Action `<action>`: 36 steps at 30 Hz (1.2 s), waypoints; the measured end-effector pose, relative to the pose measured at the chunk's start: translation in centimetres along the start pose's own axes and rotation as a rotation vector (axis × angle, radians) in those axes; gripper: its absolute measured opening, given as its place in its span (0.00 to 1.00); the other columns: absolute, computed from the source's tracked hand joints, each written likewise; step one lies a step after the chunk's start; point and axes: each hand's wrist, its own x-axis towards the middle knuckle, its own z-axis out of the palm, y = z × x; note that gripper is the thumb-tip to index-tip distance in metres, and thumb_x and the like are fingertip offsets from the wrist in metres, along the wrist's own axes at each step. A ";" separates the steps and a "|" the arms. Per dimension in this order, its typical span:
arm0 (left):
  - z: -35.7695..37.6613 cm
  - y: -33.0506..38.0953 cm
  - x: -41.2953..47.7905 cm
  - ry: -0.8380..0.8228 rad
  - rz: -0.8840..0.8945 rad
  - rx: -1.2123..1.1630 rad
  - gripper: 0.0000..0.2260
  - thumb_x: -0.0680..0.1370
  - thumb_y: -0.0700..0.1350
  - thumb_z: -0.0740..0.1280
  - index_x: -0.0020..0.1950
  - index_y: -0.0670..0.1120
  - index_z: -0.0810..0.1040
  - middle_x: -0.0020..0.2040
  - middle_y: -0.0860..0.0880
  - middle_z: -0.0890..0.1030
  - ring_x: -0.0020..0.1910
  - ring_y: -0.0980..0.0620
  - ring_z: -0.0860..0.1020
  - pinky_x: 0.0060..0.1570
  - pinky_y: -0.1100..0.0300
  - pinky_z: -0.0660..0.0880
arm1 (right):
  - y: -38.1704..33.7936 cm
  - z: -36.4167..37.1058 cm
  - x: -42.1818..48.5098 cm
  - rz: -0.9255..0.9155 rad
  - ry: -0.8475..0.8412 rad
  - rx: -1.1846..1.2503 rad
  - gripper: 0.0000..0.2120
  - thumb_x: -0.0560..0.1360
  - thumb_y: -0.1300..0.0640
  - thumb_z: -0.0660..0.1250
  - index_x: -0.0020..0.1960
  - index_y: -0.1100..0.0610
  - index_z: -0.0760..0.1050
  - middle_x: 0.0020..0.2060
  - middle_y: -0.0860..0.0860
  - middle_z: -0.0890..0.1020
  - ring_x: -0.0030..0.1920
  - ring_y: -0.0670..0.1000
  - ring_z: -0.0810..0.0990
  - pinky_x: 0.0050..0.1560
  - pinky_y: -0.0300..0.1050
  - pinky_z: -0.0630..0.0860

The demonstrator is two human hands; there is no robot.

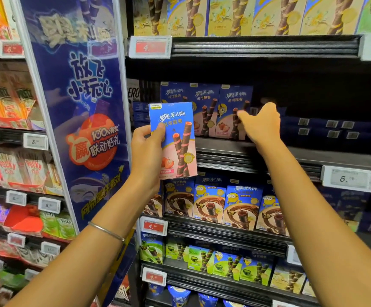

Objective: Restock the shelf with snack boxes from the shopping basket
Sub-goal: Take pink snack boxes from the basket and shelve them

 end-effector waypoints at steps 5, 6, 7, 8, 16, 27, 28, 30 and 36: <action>2.1 0.3 -0.3 -0.051 0.061 0.035 0.11 0.86 0.46 0.66 0.64 0.41 0.74 0.47 0.51 0.86 0.37 0.58 0.86 0.31 0.62 0.80 | -2.9 -1.0 -5.2 -0.098 -0.357 0.387 0.15 0.79 0.50 0.71 0.62 0.55 0.76 0.56 0.50 0.83 0.57 0.50 0.83 0.57 0.56 0.83; 2.6 0.5 -0.2 -0.061 0.080 0.042 0.11 0.86 0.46 0.66 0.63 0.41 0.74 0.46 0.51 0.85 0.37 0.59 0.86 0.31 0.63 0.79 | -3.3 -1.2 -5.8 -0.073 -0.490 0.419 0.15 0.79 0.49 0.70 0.63 0.54 0.75 0.56 0.50 0.83 0.56 0.50 0.85 0.55 0.56 0.84; 3.2 0.7 -0.1 -0.070 0.094 0.043 0.10 0.85 0.46 0.66 0.63 0.41 0.74 0.47 0.50 0.85 0.37 0.59 0.85 0.31 0.63 0.79 | -3.4 -1.4 -6.2 -0.057 -0.586 0.431 0.16 0.79 0.49 0.71 0.64 0.53 0.74 0.56 0.49 0.83 0.54 0.49 0.86 0.52 0.54 0.85; 3.7 0.8 0.1 -0.078 0.104 0.044 0.10 0.85 0.46 0.66 0.62 0.42 0.74 0.48 0.50 0.84 0.37 0.59 0.85 0.30 0.63 0.78 | -3.5 -1.6 -6.6 -0.059 -0.629 0.426 0.18 0.78 0.51 0.72 0.65 0.52 0.73 0.55 0.49 0.84 0.53 0.48 0.86 0.50 0.51 0.85; 8.4 1.4 1.6 -0.232 0.159 0.101 0.10 0.86 0.51 0.64 0.56 0.44 0.76 0.49 0.46 0.83 0.43 0.60 0.82 0.42 0.64 0.77 | -2.2 -4.3 -4.6 -0.084 -0.413 0.371 0.19 0.75 0.65 0.73 0.63 0.56 0.73 0.49 0.53 0.86 0.49 0.52 0.87 0.49 0.59 0.85; 4.3 0.4 8.6 0.041 0.317 0.828 0.44 0.72 0.61 0.79 0.76 0.39 0.63 0.74 0.36 0.66 0.71 0.33 0.70 0.69 0.39 0.72 | 4.5 -8.9 1.2 -0.022 0.012 -0.032 0.19 0.74 0.60 0.75 0.61 0.62 0.73 0.58 0.59 0.81 0.55 0.56 0.80 0.52 0.52 0.77; 4.3 0.2 9.0 0.038 0.301 0.861 0.46 0.72 0.62 0.79 0.77 0.38 0.61 0.76 0.35 0.63 0.73 0.32 0.68 0.70 0.38 0.71 | 4.8 -8.6 1.4 -0.017 0.014 -0.061 0.18 0.75 0.59 0.75 0.61 0.62 0.73 0.58 0.59 0.81 0.53 0.56 0.79 0.49 0.50 0.75; 4.4 -0.4 9.7 0.023 0.269 0.902 0.49 0.71 0.63 0.79 0.78 0.38 0.59 0.79 0.34 0.57 0.76 0.30 0.64 0.72 0.37 0.69 | 4.8 -8.1 1.8 -0.001 -0.001 -0.094 0.17 0.76 0.58 0.73 0.61 0.63 0.73 0.58 0.60 0.80 0.52 0.56 0.78 0.48 0.49 0.73; 4.4 -0.7 11.5 0.045 0.197 0.978 0.54 0.69 0.64 0.80 0.79 0.35 0.56 0.83 0.31 0.47 0.81 0.27 0.54 0.77 0.35 0.62 | 4.5 -6.9 3.0 0.040 -0.036 -0.240 0.14 0.79 0.63 0.67 0.63 0.67 0.73 0.61 0.65 0.79 0.60 0.64 0.78 0.51 0.49 0.73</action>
